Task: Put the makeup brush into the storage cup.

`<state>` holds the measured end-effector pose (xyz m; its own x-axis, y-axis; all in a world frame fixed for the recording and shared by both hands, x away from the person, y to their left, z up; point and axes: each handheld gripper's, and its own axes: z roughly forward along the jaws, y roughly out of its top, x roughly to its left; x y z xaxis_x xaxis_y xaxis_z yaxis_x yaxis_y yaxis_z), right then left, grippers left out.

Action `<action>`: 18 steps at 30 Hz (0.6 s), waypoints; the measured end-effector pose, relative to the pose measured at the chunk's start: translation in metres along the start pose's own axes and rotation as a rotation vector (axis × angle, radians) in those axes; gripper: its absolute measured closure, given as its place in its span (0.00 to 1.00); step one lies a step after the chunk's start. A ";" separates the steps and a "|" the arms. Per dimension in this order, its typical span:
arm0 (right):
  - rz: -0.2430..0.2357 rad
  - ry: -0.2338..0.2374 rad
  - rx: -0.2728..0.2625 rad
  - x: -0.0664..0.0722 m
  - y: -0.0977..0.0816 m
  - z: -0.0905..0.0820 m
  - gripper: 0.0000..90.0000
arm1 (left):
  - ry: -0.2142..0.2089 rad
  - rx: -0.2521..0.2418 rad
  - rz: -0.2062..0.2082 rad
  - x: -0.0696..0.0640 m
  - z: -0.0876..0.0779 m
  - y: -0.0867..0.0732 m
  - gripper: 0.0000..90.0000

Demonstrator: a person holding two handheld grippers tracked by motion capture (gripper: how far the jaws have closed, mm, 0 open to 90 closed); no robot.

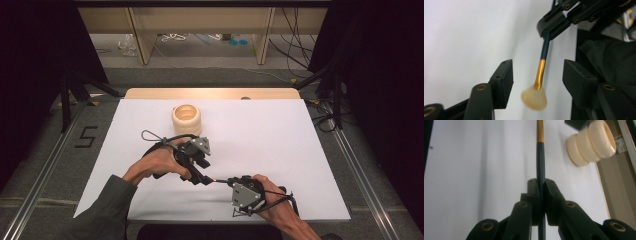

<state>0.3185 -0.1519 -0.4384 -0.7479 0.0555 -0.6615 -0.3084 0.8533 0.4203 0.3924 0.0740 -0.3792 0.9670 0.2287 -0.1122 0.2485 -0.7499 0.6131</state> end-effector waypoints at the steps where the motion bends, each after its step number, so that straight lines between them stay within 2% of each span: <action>1: 0.023 0.001 0.003 -0.002 -0.002 -0.001 0.94 | 0.025 -0.029 -0.008 0.000 -0.003 -0.003 0.42; 4: 0.108 0.007 -0.006 -0.005 -0.005 -0.002 0.94 | 0.082 -0.127 -0.022 -0.003 -0.011 -0.013 0.33; 11: 0.193 -0.003 -0.008 -0.012 -0.013 -0.004 0.94 | 0.200 -0.253 -0.051 -0.010 -0.024 -0.032 0.26; 12: 0.221 -0.010 -0.020 -0.012 -0.014 -0.004 0.94 | 0.210 -0.279 -0.062 -0.012 -0.024 -0.035 0.25; 13: 0.284 -0.015 -0.034 -0.011 -0.013 -0.003 0.94 | 0.211 -0.308 -0.072 -0.013 -0.025 -0.038 0.24; 14: 0.291 -0.010 -0.037 -0.012 -0.014 -0.003 0.94 | 0.215 -0.327 -0.087 -0.014 -0.025 -0.041 0.23; 16: 0.323 -0.011 -0.050 -0.013 -0.016 -0.002 0.94 | 0.252 -0.349 -0.108 -0.016 -0.025 -0.045 0.22; 17: 0.325 -0.013 -0.059 -0.015 -0.017 -0.002 0.94 | 0.253 -0.361 -0.119 -0.017 -0.024 -0.047 0.22; 18: 0.347 -0.024 -0.067 -0.015 -0.018 -0.002 0.94 | 0.255 -0.371 -0.127 -0.018 -0.024 -0.050 0.22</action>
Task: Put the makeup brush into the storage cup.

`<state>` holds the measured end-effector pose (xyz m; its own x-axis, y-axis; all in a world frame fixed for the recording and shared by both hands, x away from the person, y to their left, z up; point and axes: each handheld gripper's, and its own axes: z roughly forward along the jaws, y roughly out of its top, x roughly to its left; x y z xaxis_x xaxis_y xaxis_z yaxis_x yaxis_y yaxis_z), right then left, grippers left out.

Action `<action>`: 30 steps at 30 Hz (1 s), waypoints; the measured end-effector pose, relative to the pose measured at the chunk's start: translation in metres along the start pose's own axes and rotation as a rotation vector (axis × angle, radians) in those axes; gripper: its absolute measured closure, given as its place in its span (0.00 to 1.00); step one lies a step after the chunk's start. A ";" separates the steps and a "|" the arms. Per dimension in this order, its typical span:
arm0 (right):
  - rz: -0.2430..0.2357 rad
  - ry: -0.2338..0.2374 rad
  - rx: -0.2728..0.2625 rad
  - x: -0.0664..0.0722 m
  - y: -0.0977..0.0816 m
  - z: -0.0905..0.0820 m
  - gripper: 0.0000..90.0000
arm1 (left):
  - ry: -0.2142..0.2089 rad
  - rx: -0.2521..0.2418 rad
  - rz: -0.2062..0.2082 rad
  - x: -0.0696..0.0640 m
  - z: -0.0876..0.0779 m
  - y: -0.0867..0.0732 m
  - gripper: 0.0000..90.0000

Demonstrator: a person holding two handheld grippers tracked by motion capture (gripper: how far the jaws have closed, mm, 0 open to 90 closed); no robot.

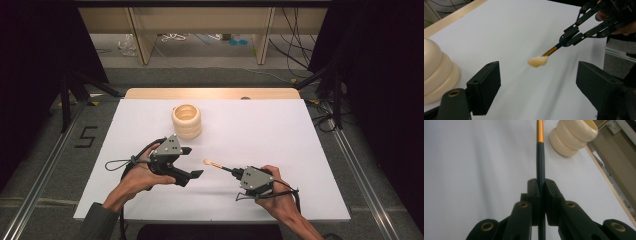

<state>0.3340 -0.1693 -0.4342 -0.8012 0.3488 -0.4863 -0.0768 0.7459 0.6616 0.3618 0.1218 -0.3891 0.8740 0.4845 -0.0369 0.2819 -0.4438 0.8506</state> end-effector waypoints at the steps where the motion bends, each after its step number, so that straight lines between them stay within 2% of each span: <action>1: 0.016 -0.004 -0.008 -0.002 0.000 -0.001 0.94 | 0.014 0.002 -0.014 -0.001 -0.001 -0.003 0.21; 2: 0.032 -0.004 -0.015 -0.003 0.000 -0.002 0.94 | 0.025 -0.009 -0.014 -0.001 -0.001 -0.005 0.21; 6: 0.099 -0.017 -0.060 -0.008 -0.001 -0.003 0.94 | 0.053 -0.034 -0.070 -0.002 0.000 -0.015 0.21; 9: 0.156 -0.008 -0.094 -0.010 -0.001 -0.003 0.94 | 0.069 -0.034 -0.091 -0.004 0.002 -0.021 0.21; 14: 0.206 -0.003 -0.143 -0.013 0.001 0.000 0.94 | 0.088 -0.076 -0.128 -0.008 0.006 -0.026 0.22; 16: 0.221 0.001 -0.156 -0.013 0.001 0.000 0.94 | 0.082 -0.100 -0.153 -0.010 0.008 -0.027 0.22; 23: 0.277 0.031 -0.200 -0.012 0.000 0.003 0.94 | 0.062 -0.164 -0.197 -0.013 0.012 -0.028 0.23; 26: 0.298 0.044 -0.223 -0.011 0.000 0.004 0.94 | 0.057 -0.175 -0.200 -0.014 0.013 -0.028 0.23; 28: 0.304 0.050 -0.236 -0.012 0.000 0.005 0.94 | 0.052 -0.175 -0.179 -0.013 0.014 -0.028 0.23; 30: 0.315 0.058 -0.246 -0.012 0.000 0.005 0.94 | 0.049 -0.182 -0.183 -0.014 0.015 -0.028 0.23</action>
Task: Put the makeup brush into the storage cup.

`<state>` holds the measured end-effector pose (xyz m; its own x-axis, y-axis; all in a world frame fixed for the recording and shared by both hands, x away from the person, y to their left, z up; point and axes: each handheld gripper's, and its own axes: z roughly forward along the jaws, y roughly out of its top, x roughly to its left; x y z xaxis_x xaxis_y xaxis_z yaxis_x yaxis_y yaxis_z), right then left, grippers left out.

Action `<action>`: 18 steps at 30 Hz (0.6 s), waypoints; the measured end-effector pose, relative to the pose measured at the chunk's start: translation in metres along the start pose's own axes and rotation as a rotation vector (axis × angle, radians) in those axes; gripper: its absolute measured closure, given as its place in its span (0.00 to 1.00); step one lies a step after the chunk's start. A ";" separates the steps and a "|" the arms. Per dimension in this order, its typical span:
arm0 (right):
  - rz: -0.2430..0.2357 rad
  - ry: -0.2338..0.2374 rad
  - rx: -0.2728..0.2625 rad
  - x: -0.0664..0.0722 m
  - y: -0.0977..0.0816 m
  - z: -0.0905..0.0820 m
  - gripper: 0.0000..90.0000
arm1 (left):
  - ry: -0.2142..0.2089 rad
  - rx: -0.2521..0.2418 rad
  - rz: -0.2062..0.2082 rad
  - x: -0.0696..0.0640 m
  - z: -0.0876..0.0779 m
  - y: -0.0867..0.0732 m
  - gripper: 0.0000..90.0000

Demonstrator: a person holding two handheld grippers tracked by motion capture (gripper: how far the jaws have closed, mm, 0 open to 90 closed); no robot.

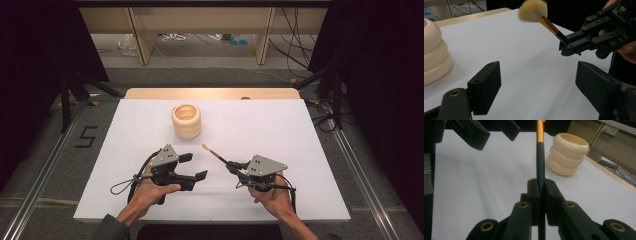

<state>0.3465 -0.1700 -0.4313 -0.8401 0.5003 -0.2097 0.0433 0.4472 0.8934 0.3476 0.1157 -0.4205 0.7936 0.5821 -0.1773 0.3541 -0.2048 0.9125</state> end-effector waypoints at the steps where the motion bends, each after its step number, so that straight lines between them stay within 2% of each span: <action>1: 0.003 0.005 -0.004 0.000 0.000 0.000 0.94 | 0.000 -0.004 -0.005 -0.001 0.000 0.000 0.23; 5: 0.022 0.021 -0.018 0.002 0.000 0.002 0.94 | -0.013 -0.024 -0.007 -0.001 0.002 0.000 0.23; 7: 0.033 0.030 -0.030 0.002 0.000 0.003 0.94 | -0.001 -0.026 -0.017 -0.003 0.002 0.001 0.23; 9: 0.043 0.042 -0.035 0.002 0.001 0.004 0.94 | -0.007 -0.037 -0.013 -0.003 0.003 0.001 0.23; 10: 0.051 0.043 -0.042 0.002 0.000 0.004 0.94 | -0.003 -0.041 -0.027 -0.004 0.003 0.000 0.23; 13: 0.065 0.057 -0.051 0.003 0.000 0.005 0.94 | -0.004 -0.049 -0.014 -0.004 0.003 0.001 0.23; 18: 0.096 0.076 -0.067 0.004 -0.001 0.007 0.94 | -0.009 -0.062 -0.027 -0.006 0.004 0.001 0.24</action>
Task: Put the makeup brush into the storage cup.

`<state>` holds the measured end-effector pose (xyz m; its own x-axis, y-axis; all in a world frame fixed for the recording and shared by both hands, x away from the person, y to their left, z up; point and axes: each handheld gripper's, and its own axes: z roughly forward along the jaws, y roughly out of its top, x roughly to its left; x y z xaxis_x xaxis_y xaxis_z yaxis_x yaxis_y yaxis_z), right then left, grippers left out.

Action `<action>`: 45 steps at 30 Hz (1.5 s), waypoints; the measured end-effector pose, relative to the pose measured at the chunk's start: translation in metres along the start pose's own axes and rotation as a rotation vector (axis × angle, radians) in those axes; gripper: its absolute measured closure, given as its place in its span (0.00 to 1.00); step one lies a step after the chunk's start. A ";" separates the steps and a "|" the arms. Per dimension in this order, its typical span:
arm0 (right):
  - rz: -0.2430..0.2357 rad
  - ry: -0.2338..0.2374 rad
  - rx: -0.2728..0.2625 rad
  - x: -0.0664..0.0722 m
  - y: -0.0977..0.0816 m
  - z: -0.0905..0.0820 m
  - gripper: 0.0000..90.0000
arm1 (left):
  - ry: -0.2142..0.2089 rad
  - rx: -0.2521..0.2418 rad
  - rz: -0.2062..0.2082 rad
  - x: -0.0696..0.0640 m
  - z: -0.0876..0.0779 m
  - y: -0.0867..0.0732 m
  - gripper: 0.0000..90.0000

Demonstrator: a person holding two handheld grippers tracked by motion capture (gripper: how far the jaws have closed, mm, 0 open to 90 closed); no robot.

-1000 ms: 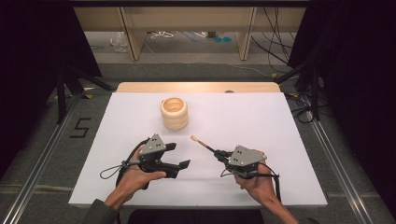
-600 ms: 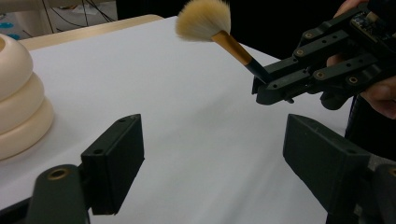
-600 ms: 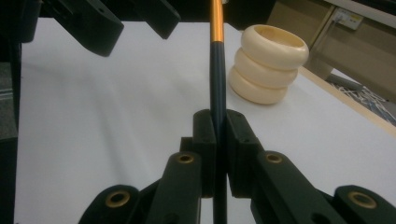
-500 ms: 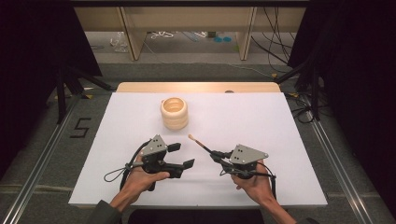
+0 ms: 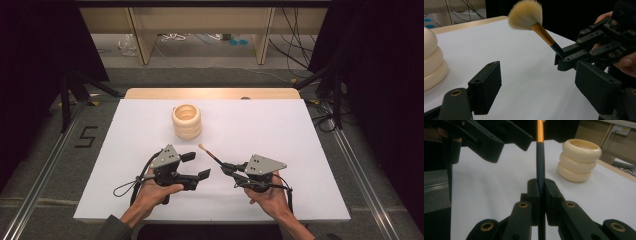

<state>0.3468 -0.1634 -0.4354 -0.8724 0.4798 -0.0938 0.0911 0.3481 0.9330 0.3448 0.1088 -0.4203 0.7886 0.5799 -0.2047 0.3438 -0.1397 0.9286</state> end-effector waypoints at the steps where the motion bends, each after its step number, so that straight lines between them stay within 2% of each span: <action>1: 0.004 0.002 -0.002 0.000 0.000 0.000 0.94 | -0.004 -0.003 -0.002 0.000 0.000 0.000 0.24; 5: 0.007 0.014 -0.004 0.001 0.000 0.001 0.94 | -0.012 -0.019 -0.003 -0.002 0.001 0.001 0.25; 11: 0.015 0.024 -0.027 0.003 0.000 0.004 0.94 | -0.025 -0.051 -0.041 -0.004 0.003 0.001 0.29; 14: 0.016 0.035 -0.026 0.004 0.000 0.004 0.94 | -0.025 -0.056 -0.041 -0.003 0.003 0.002 0.32; 16: 0.018 0.032 -0.034 0.005 0.000 0.005 0.94 | -0.031 -0.058 -0.060 -0.004 0.004 0.002 0.33; 18: 0.014 0.046 -0.043 0.006 0.000 0.007 0.94 | -0.034 -0.059 -0.045 -0.003 0.004 0.003 0.34; 19: 0.015 0.044 -0.035 0.006 0.001 0.006 0.94 | -0.029 -0.060 -0.067 -0.004 0.005 0.002 0.35; 25: 0.041 0.048 -0.058 0.008 0.001 0.008 0.94 | -0.037 -0.074 -0.082 -0.004 0.006 0.002 0.38; 28: 0.061 0.068 -0.071 0.008 0.000 0.009 0.94 | -0.035 -0.076 -0.082 -0.004 0.006 0.002 0.39; 30: 0.055 0.065 -0.056 0.008 0.000 0.008 0.94 | -0.033 -0.074 -0.083 -0.004 0.006 0.002 0.40; 37: 0.055 0.071 -0.066 0.010 0.000 0.010 0.94 | -0.046 -0.080 -0.092 -0.005 0.007 0.003 0.44; 39: 0.059 0.075 -0.074 0.010 0.000 0.011 0.94 | -0.054 -0.079 -0.075 -0.004 0.008 0.003 0.45; 40: 0.056 0.073 -0.073 0.010 0.000 0.011 0.94 | -0.056 -0.079 -0.078 -0.004 0.008 0.003 0.45; 41: 0.055 0.067 -0.064 0.010 0.001 0.010 0.94 | -0.049 -0.078 -0.101 -0.006 0.008 0.003 0.46; 43: 0.060 0.057 -0.081 0.011 0.001 0.012 0.94 | -0.055 -0.081 -0.107 -0.006 0.008 0.003 0.47; 45: 0.058 0.070 -0.068 0.011 0.001 0.011 0.94 | -0.057 -0.083 -0.110 -0.005 0.009 0.003 0.48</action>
<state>0.3425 -0.1494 -0.4392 -0.8981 0.4394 -0.0168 0.1116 0.2646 0.9579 0.3461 0.0984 -0.4192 0.7768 0.5413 -0.3217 0.3882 -0.0094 0.9215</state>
